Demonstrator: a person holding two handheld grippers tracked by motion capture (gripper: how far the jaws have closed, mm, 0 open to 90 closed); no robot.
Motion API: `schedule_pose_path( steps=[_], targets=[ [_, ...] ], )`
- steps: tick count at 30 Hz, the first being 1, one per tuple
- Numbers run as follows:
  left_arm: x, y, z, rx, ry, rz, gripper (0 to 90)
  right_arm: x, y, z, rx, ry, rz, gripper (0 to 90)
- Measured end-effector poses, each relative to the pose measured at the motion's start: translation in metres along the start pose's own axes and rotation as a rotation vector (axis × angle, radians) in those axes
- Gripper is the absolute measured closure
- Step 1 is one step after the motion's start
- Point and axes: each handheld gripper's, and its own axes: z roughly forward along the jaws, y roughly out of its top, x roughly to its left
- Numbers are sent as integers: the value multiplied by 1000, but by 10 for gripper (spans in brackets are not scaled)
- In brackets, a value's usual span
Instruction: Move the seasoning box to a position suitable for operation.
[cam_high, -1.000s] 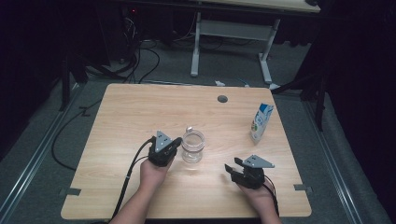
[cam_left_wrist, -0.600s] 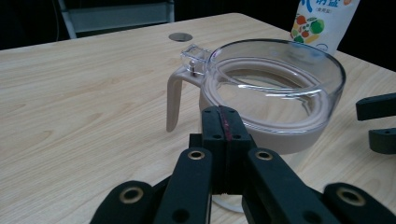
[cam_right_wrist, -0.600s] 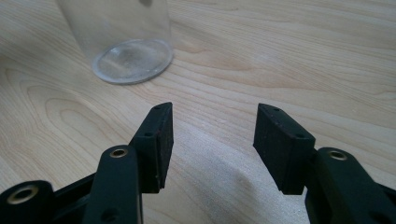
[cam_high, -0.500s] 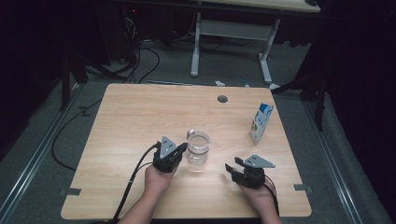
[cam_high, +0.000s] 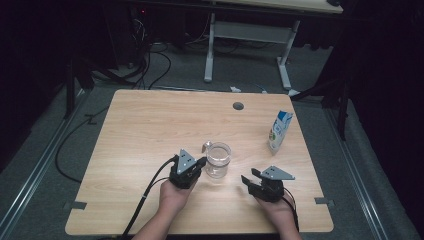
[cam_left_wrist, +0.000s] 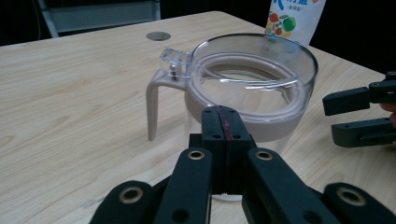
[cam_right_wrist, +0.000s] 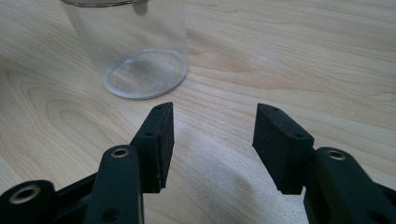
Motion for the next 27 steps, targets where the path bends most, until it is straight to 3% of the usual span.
schedule_pose_path(
  steps=[5,11,16,20,23,26,27],
  targets=[
    [13,-7,-10,72,36,10,770,2,0,2,3,-6,-10,497],
    [26,-15,-16,123,31,36,681,3,6,5,-16,-15,-12,535],
    [32,-19,-20,115,39,39,665,7,13,9,-8,-34,-33,533],
    [34,-21,-24,97,51,74,674,9,21,14,-14,-32,-26,551],
    [36,-21,-24,93,46,42,611,9,28,17,-33,-33,-18,563],
    [44,-18,-25,87,14,-22,634,7,37,19,-54,-25,3,567],
    [44,-18,-25,87,14,-22,651,6,38,18,-62,-26,9,567]
  ],
)
